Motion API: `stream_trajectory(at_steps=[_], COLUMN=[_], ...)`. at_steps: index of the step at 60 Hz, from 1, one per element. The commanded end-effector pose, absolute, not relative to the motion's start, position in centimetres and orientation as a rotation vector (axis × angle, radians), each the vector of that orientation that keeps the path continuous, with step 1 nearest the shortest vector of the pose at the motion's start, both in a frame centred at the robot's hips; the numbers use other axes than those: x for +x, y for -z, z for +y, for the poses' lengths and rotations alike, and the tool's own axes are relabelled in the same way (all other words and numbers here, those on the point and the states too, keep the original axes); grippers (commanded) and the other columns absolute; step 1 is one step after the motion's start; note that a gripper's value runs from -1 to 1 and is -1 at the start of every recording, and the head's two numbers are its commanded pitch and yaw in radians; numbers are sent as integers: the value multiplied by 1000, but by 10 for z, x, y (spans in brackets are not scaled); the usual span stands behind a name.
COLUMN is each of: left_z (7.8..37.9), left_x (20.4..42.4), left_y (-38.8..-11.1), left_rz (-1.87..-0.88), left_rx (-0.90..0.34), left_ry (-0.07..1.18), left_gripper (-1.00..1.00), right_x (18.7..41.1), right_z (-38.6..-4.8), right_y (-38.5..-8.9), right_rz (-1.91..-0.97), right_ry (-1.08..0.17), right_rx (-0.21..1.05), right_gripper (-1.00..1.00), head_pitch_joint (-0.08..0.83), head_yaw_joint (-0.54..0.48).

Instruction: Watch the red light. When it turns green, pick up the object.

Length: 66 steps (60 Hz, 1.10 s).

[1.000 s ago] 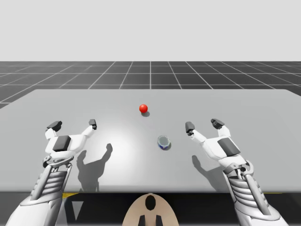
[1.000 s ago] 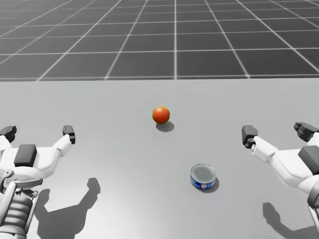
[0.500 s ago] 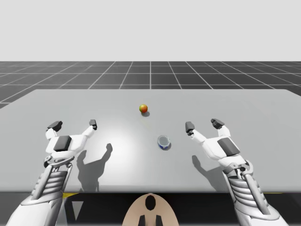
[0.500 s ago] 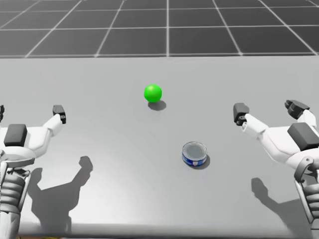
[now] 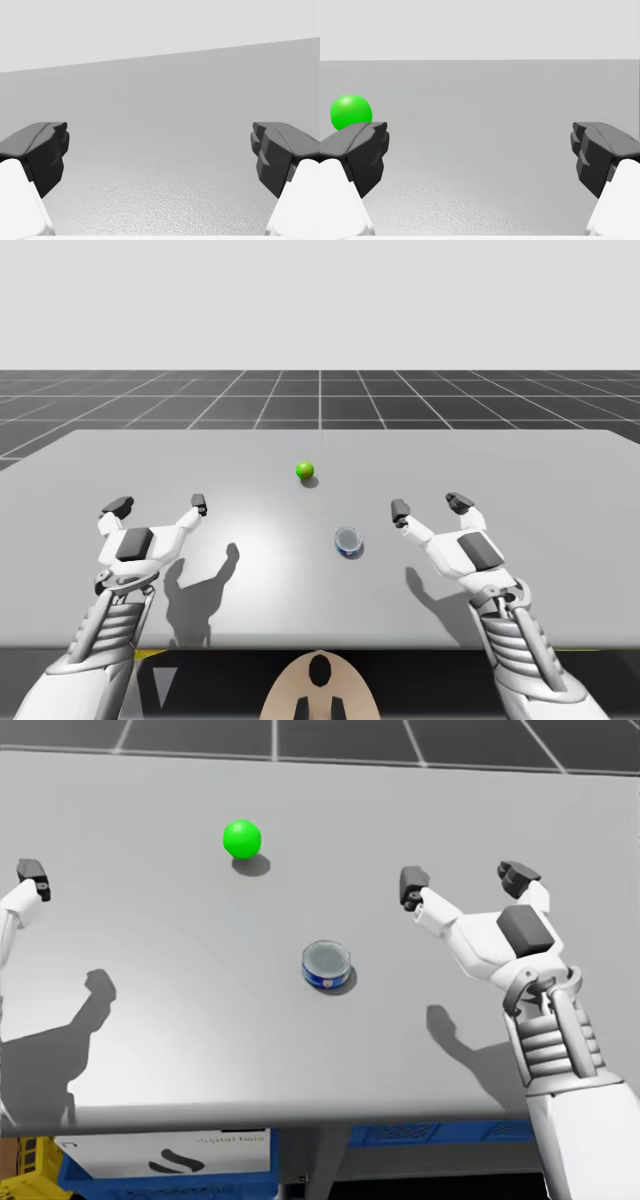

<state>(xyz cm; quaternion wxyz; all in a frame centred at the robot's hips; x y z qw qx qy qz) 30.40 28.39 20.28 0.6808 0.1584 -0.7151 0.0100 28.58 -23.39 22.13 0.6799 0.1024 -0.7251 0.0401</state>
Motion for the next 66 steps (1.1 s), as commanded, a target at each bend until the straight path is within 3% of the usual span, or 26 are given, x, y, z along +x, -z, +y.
stream_trajectory(at_steps=[1, 13, 18, 30, 34, 46, 66], left_z=[284, 284, 284, 284, 284, 284, 284], left_x=[304, 304, 304, 304, 304, 304, 304], left_y=[-203, -203, -203, -203, -203, -203, -203], left_rz=[-1602, -1597, -1596, -1596, -1596, -1596, -1596], left_rx=[356, 353, 352, 352, 352, 352, 352], left_ry=[-23, -30, -31, -31, -31, -31, -31], left_gripper=[-1000, -1000, -1000, -1000, -1000, -1000, -1000], right_x=[285, 255, 241, 220, 223, 236, 284], right_z=[-229, -204, -195, -159, -150, -133, -114], right_y=[-221, -220, -216, -182, -169, -147, -124], right_rz=[-1621, -1627, -1614, -1516, -1529, -1434, -1320], right_ry=[-74, -82, -142, -258, -265, -330, -340], right_rx=[228, 284, 299, 430, 452, 471, 474], right_gripper=[-1000, -1000, -1000, -1000, -1000, -1000, -1000], head_pitch_joint=[702, 716, 722, 733, 733, 734, 731], head_yaw_joint=[-103, -94, -95, -97, -99, -102, -118])
